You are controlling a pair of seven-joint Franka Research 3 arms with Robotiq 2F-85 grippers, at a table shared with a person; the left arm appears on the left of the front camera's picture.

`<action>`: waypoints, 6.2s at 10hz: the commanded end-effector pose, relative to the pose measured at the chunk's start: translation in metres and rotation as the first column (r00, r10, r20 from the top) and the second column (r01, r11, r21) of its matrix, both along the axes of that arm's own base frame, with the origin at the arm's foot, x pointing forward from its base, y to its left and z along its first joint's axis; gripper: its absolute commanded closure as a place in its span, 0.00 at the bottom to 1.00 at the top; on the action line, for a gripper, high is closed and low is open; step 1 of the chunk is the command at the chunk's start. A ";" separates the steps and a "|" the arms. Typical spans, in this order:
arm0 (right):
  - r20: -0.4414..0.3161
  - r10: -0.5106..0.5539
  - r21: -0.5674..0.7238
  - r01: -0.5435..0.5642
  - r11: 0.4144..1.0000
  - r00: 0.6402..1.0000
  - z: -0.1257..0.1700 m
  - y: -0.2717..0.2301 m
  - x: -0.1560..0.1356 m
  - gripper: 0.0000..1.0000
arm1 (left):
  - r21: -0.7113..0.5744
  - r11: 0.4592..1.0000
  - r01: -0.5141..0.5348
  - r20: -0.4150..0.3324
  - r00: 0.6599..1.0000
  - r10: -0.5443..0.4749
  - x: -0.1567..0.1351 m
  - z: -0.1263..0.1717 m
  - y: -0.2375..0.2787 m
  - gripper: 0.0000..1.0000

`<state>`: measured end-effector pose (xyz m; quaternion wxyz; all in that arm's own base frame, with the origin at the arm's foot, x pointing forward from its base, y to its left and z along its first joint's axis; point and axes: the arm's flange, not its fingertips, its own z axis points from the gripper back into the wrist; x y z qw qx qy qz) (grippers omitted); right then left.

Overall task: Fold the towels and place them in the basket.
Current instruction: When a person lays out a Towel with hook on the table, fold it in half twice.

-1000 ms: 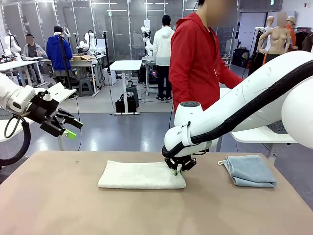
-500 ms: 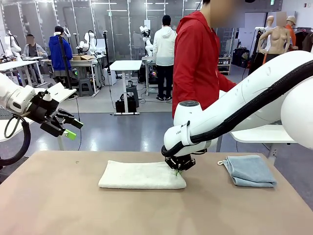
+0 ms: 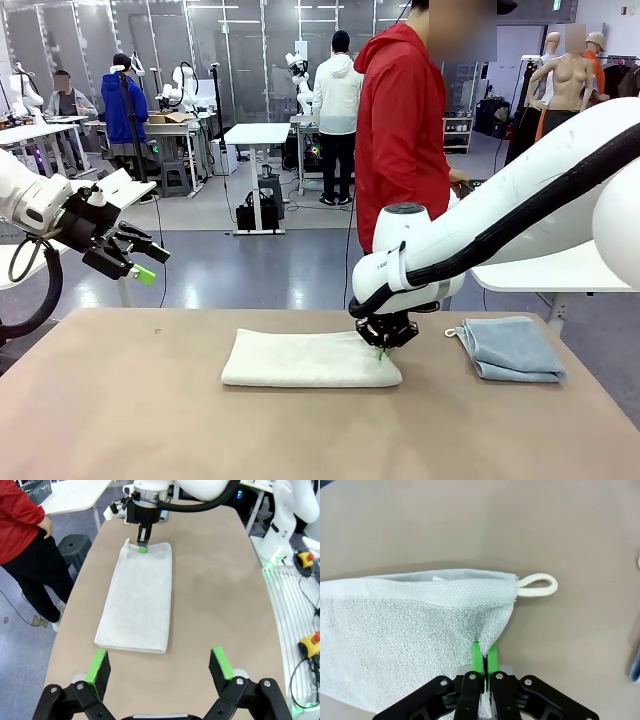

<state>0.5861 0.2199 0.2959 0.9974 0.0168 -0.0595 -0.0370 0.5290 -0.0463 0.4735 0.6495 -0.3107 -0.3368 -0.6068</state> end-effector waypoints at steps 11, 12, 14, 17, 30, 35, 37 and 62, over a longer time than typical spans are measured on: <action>0.048 0.025 -0.049 -0.022 0.999 0.999 0.011 -0.055 -0.004 1.00 | 0.000 1.000 -0.001 0.000 1.000 0.001 0.000 0.001 0.000 0.00; 0.051 0.027 -0.051 -0.025 0.998 0.998 0.015 -0.053 -0.005 1.00 | 0.000 1.000 -0.001 0.000 1.000 0.001 0.000 0.001 0.000 0.00; 0.068 0.037 -0.053 -0.034 0.998 0.997 0.031 -0.044 -0.007 1.00 | 0.000 1.000 -0.001 0.000 1.000 0.001 0.000 0.001 0.000 0.00; 0.078 0.006 -0.071 0.000 0.997 0.997 0.063 -0.004 -0.009 1.00 | 0.000 1.000 -0.001 0.000 1.000 0.001 0.000 0.001 0.000 0.00; 0.162 -0.024 0.159 -0.002 0.987 0.987 0.080 0.185 0.000 1.00 | 0.000 1.000 -0.001 0.000 1.000 0.001 0.000 0.001 0.000 0.00; 0.081 -0.015 0.231 -0.004 0.973 0.997 0.057 0.195 0.007 1.00 | 0.000 1.000 -0.001 0.000 1.000 0.001 0.000 0.001 0.000 0.00; 0.045 0.002 0.224 -0.012 0.975 0.999 0.052 0.198 0.005 1.00 | 0.000 1.000 -0.001 0.000 1.000 0.001 0.000 0.001 0.000 0.00; 0.051 0.051 0.350 -0.066 0.935 0.997 0.115 0.054 -0.090 0.00 | 0.000 1.000 -0.001 0.000 1.000 0.001 0.000 0.001 0.000 0.00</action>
